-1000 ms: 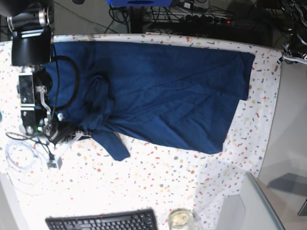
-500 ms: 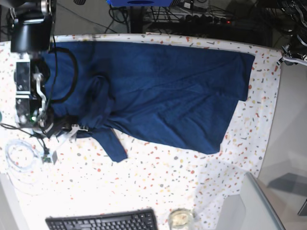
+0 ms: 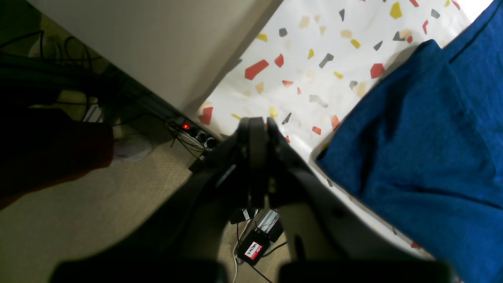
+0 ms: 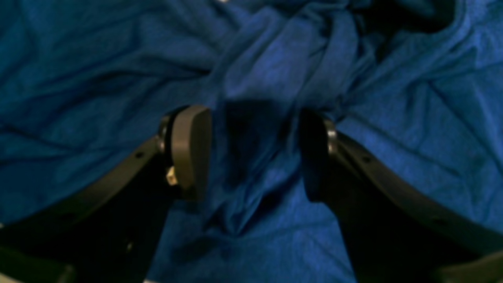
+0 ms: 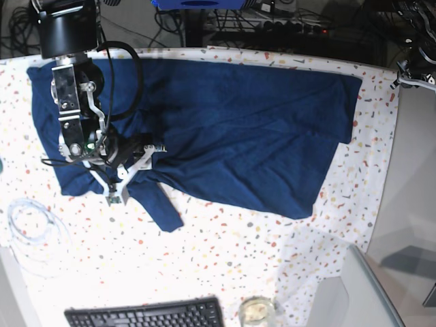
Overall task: Layout the t-shirt on the table in an organized manner, then fold the t-shirt properly
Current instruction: 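Lift the sleeve with the right gripper and drag it across the shirt body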
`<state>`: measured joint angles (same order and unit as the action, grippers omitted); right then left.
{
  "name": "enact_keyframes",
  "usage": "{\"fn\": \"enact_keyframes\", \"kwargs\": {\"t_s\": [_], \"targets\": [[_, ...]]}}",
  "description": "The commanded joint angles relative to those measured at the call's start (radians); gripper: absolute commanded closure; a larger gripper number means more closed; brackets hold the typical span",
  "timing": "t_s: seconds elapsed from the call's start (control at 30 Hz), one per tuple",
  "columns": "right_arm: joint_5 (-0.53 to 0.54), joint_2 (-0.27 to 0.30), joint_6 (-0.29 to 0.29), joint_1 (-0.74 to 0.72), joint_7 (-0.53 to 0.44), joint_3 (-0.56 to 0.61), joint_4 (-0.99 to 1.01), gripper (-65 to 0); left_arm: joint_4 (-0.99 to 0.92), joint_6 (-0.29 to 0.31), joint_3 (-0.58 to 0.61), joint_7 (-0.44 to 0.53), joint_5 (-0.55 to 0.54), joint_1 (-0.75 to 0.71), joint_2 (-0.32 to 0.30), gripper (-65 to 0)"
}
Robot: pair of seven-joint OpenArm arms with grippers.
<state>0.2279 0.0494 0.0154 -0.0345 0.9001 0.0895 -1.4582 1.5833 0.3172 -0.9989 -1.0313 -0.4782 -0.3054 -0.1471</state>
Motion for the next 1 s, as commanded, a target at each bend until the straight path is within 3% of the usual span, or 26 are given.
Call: {"fn": "enact_keyframes", "kwargs": {"t_s": [0.0, 0.07, 0.17, 0.2, 0.3, 0.4, 0.77, 0.97], "targets": [[0.005, 0.002, -0.001, -0.017, -0.02, 0.0, -0.009, -33.0, 0.016, 0.003, -0.007, 0.016, -0.007, -0.007, -0.019, 0.0], [0.008, 0.002, 0.005, -0.012, -0.022, 0.002, -0.019, -25.5, 0.016, 0.003, -0.007, 0.018, -0.007, -0.008, -0.019, 0.0], [0.009, 0.0, 0.007, 0.005, -0.016, 0.003, -0.065, -2.6, 0.016, 0.003, -0.007, 0.018, -0.007, -0.01, -0.019, 0.0], [0.009, -0.001, 0.007, 0.014, -0.016, 0.003, -0.085, 0.0, 0.016, 0.003, -0.007, 0.018, -0.007, -0.01, -0.019, 0.0], [0.009, -0.015, 0.007, 0.051, -0.016, 0.005, -0.174, -2.6, 0.016, 0.003, -0.008, 0.018, -0.007, -0.01, -0.019, 0.0], [0.009, -0.015, 0.007, 0.08, -0.016, 0.005, -0.244, 0.0, 0.016, 0.003, -0.005, 0.018, -0.007, -0.008, -0.019, 0.0], [0.009, -0.012, 0.013, 0.152, -0.025, 0.005, -0.479, 0.0, 0.016, 0.003, -0.004, 0.018, -0.007, -0.004, -0.018, 0.0], [0.009, -0.019, 0.122, 0.196, -0.025, 0.005, -0.525, 0.0, 0.016, 0.003, -0.004, 0.018, -0.007, -0.004, -0.018, 0.0]]}}
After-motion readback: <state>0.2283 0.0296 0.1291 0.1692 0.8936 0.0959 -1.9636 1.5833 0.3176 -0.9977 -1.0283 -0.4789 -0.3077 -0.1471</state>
